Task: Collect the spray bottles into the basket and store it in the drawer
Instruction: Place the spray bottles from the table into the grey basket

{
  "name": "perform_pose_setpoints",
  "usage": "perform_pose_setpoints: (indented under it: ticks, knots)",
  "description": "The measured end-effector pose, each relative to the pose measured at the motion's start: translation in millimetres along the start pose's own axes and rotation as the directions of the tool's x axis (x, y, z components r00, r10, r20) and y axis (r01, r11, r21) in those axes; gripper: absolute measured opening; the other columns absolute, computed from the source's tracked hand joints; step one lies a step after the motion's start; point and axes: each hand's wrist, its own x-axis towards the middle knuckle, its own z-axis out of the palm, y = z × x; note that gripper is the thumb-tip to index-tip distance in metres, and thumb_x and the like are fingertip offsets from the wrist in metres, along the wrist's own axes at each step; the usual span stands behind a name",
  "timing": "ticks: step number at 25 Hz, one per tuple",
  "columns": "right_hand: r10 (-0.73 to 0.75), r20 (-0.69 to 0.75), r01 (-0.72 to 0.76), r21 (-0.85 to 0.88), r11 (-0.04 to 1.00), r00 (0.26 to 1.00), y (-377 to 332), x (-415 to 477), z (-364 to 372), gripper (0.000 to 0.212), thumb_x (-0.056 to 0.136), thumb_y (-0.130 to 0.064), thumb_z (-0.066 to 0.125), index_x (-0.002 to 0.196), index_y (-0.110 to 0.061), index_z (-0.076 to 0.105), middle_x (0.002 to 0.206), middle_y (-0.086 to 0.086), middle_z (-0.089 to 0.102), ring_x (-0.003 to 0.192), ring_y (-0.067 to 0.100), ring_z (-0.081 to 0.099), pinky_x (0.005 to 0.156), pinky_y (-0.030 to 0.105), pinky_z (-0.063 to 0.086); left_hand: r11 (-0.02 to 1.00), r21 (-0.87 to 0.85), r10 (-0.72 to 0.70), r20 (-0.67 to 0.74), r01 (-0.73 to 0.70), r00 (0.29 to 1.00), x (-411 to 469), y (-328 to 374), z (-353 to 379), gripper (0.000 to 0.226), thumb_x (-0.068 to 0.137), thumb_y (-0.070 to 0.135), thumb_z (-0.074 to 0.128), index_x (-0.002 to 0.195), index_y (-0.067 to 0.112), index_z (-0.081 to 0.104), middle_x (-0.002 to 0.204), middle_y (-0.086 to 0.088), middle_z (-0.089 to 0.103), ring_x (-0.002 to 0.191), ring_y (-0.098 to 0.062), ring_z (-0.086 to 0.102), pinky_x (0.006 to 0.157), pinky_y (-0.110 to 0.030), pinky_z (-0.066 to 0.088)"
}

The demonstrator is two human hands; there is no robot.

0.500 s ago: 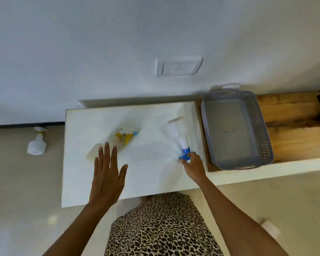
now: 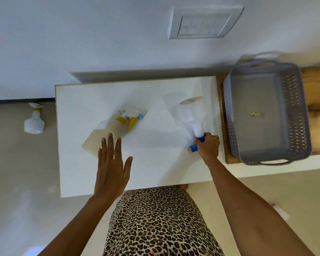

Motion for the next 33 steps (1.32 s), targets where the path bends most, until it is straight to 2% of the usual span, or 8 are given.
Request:
perform_pose_setpoints:
  ticks: [3, 7, 12, 14, 17, 22, 28, 33]
  knots:
    - [-0.002, 0.002, 0.002, 0.28, 0.96, 1.0, -14, -16, -7, 0.038, 0.079, -0.023, 0.069, 0.107, -0.002, 0.054, 0.104, 0.014, 0.058, 0.098, 0.03, 0.058, 0.072, 0.03, 0.047, 1.0, 0.013, -0.026, -0.05, 0.027, 0.998, 29, -2, -9, 0.064, 0.09, 0.021, 0.05, 0.143, 0.004, 0.019, 0.156, -0.016, 0.003, 0.143, -0.031, -0.004, 0.116, -0.046, 0.006]
    - [0.05, -0.096, 0.011, 0.554, 0.832, 0.994, -41, -53, -19, 0.034, 0.069, -0.019, 0.079, 0.094, -0.006, 0.059, 0.089, 0.002, 0.061, 0.082, 0.018, 0.061, 0.061, 0.011, 0.05, 0.991, 0.107, -0.075, -0.029, 0.078, 0.997, 81, -8, -16, 0.064, 0.088, 0.018, 0.053, 0.141, 0.0, 0.021, 0.154, -0.021, 0.014, 0.143, -0.037, 0.006, 0.116, -0.047, 0.006]
    - [0.151, -0.152, 0.001, 0.708, 0.706, 0.977, -60, -86, -23, 0.048, 0.062, -0.013, 0.084, 0.099, -0.012, 0.053, 0.085, -0.01, 0.055, 0.077, 0.007, 0.057, 0.061, 0.011, 0.052, 0.96, 0.241, -0.171, 0.101, 0.142, 0.98, 128, -13, -1, 0.05, 0.083, 0.027, 0.059, 0.121, -0.003, 0.044, 0.121, -0.025, 0.056, 0.113, -0.041, 0.051, 0.105, -0.046, 0.03]
    - [0.184, -0.168, 0.003, 0.745, 0.667, 0.968, -63, -94, -22, 0.047, 0.063, -0.011, 0.083, 0.099, -0.014, 0.052, 0.088, -0.007, 0.056, 0.079, 0.008, 0.058, 0.057, 0.007, 0.05, 0.952, 0.241, -0.223, 0.134, 0.187, 0.966, 131, -14, 6, 0.04, 0.082, 0.021, 0.061, 0.112, -0.003, 0.048, 0.113, -0.025, 0.059, 0.106, -0.042, 0.054, 0.093, -0.044, 0.039]
    - [0.183, -0.194, 0.026, 0.753, 0.657, 0.964, -66, -101, -23, 0.04, 0.065, -0.014, 0.082, 0.096, -0.014, 0.056, 0.093, 0.004, 0.06, 0.085, 0.017, 0.056, 0.068, 0.016, 0.052, 0.943, 0.224, -0.28, 0.137, 0.246, 0.95, 127, -19, 11, 0.026, 0.083, 0.01, 0.055, 0.105, -0.003, 0.051, 0.11, -0.024, 0.059, 0.105, -0.041, 0.054, 0.083, -0.043, 0.045]
    - [0.131, -0.2, 0.059, 0.733, 0.678, 0.971, -69, -104, -47, 0.029, 0.072, -0.013, 0.076, 0.097, -0.008, 0.063, 0.081, -0.001, 0.059, 0.078, 0.015, 0.053, 0.062, 0.003, 0.045, 0.944, -0.042, -0.323, 0.067, 0.326, 0.944, 109, -1, -10, 0.027, 0.082, 0.013, 0.058, 0.103, -0.003, 0.053, 0.104, -0.026, 0.061, 0.101, -0.042, 0.056, 0.075, -0.039, 0.042]
    - [0.097, -0.18, 0.077, 0.765, 0.64, 0.979, -65, -114, -105, 0.027, 0.078, -0.011, 0.07, 0.104, -0.008, 0.062, 0.092, 0.003, 0.062, 0.09, 0.016, 0.058, 0.072, 0.014, 0.046, 0.94, -0.313, -0.178, -0.112, 0.136, 0.978, 77, 56, -52, 0.028, 0.077, 0.015, 0.069, 0.097, -0.002, 0.059, 0.096, -0.021, 0.067, 0.086, -0.031, 0.058, 0.071, -0.029, 0.035]
    - [0.008, -0.218, 0.151, 0.699, 0.699, 0.976, -33, -114, -172, 0.03, 0.085, -0.014, 0.063, 0.114, -0.007, 0.06, 0.097, 0.003, 0.063, 0.089, 0.014, 0.058, 0.077, 0.022, 0.048, 0.859, -0.494, -0.246, -0.172, 0.132, 0.954, 45, 120, -65, 0.032, 0.071, 0.014, 0.076, 0.094, -0.004, 0.062, 0.102, -0.022, 0.065, 0.095, -0.034, 0.061, 0.078, -0.03, 0.041]
